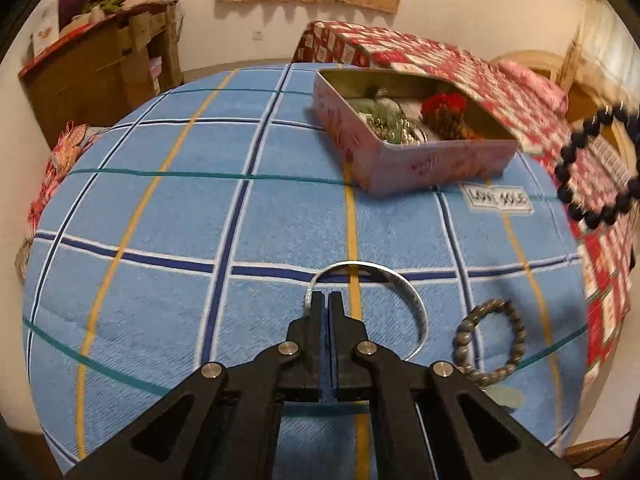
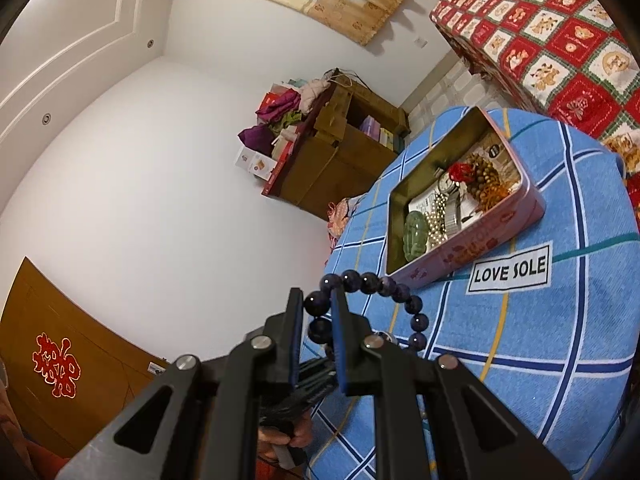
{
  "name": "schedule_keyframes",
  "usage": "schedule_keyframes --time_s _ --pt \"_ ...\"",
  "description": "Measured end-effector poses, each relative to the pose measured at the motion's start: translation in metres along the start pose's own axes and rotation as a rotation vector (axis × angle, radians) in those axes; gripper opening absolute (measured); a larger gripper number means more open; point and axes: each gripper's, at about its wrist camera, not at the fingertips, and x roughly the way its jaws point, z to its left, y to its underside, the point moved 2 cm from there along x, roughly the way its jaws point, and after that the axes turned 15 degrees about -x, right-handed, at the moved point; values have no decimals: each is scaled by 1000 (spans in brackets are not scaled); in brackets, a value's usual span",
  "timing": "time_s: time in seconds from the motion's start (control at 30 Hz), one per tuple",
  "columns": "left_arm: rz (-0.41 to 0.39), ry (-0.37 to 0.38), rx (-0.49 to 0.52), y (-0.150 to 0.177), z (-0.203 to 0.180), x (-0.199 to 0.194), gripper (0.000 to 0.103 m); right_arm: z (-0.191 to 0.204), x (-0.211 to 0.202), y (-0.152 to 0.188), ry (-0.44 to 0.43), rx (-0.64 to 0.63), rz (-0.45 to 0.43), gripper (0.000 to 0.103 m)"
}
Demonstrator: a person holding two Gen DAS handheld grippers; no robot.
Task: Organize jewelry
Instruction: 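Grasp the silver bangle with the left tool while the right tool holds the black bead bracelet, then carry both items over the pink tin and open both tools to drop them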
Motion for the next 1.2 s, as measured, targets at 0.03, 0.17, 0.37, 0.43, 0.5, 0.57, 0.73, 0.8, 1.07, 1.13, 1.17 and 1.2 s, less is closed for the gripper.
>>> schedule_keyframes --time_s 0.03,0.17,0.37,0.43,0.5,0.57,0.73,0.8,1.07,1.13,1.17,1.2 --pt "-4 -14 12 1 -3 1 1 0 0 1 -1 0 2 17" --pt "9 -30 5 2 -5 2 1 2 0 3 -3 -3 7 17" --pt "-9 35 -26 5 7 -15 10 2 -3 2 -10 -8 -2 17" --pt "2 34 -48 5 11 -14 65 1 -2 2 -13 -2 -1 17" --pt "-38 34 -74 5 15 -19 79 -1 1 4 -15 5 4 17" --pt "-41 37 -90 4 16 -20 79 -2 2 6 -13 10 10 17" --pt "-32 -29 -71 5 12 -10 44 -2 1 7 -15 13 8 17" --pt "-33 -75 -62 5 8 -3 33 -2 1 6 -14 13 7 17" --pt "-33 -42 -37 3 1 -2 1 0 -2 7 -15 17 3 17" --pt "-58 -29 -36 3 0 -10 1 1 -5 6 -15 15 -2 17" --pt "-80 -17 -28 0 -3 -15 1 3 -7 5 -16 11 -9 17" --pt "-109 0 -20 -2 -7 -25 1 3 -9 5 -16 8 -12 17"
